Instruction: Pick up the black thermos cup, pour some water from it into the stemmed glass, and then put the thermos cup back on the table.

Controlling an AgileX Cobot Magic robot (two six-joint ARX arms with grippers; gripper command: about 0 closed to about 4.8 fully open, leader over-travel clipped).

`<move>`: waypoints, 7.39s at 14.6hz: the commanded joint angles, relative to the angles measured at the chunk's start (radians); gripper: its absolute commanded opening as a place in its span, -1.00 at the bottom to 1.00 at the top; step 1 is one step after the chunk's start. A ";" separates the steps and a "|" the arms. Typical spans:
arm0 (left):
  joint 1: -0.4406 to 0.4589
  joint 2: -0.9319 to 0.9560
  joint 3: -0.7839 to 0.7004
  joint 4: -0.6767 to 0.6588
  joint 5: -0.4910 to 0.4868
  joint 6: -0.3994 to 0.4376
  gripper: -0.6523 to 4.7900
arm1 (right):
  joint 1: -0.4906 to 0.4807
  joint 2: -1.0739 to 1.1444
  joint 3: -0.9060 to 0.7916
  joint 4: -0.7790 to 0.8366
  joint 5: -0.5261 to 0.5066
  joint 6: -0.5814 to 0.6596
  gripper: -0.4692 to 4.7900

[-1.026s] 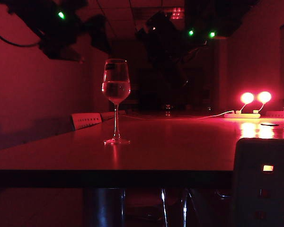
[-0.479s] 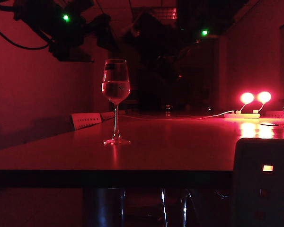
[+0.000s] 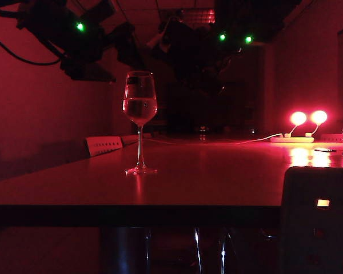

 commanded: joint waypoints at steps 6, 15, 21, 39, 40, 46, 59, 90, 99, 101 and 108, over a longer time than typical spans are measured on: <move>-0.001 0.038 0.045 0.023 -0.021 0.037 1.00 | -0.010 -0.014 0.014 0.077 -0.050 -0.135 -0.19; -0.001 0.051 0.045 -0.001 -0.021 0.037 1.00 | -0.002 -0.014 0.014 0.123 -0.069 -0.292 -0.19; -0.001 0.051 0.045 -0.005 -0.021 0.037 1.00 | -0.003 0.039 0.068 0.126 -0.083 -0.317 -0.19; 0.000 0.053 0.044 -0.041 -0.022 0.037 1.00 | -0.008 0.040 0.077 0.153 -0.060 -0.454 -0.19; 0.000 0.052 0.044 -0.041 -0.022 0.037 1.00 | -0.008 0.040 0.077 0.153 -0.060 -0.455 -0.19; 0.000 0.052 0.044 -0.053 -0.022 0.038 1.00 | -0.020 0.037 0.077 0.152 -0.049 -0.502 -0.19; 0.000 0.052 0.044 -0.064 -0.022 0.037 1.00 | -0.018 0.037 0.103 0.153 -0.050 -0.532 -0.19; 0.000 0.052 0.044 -0.087 -0.026 0.037 1.00 | -0.016 0.037 0.114 0.153 -0.066 -0.403 -0.19; 0.001 0.004 0.045 -0.079 -0.048 0.037 1.00 | -0.016 -0.003 0.114 0.272 0.086 0.437 -0.19; 0.000 -0.045 0.045 -0.080 -0.048 0.036 1.00 | -0.016 -0.049 0.113 0.211 0.119 0.598 -0.19; 0.000 -0.286 0.044 -0.163 -0.037 -0.005 1.00 | -0.015 -0.311 0.112 -0.171 0.068 0.812 -0.13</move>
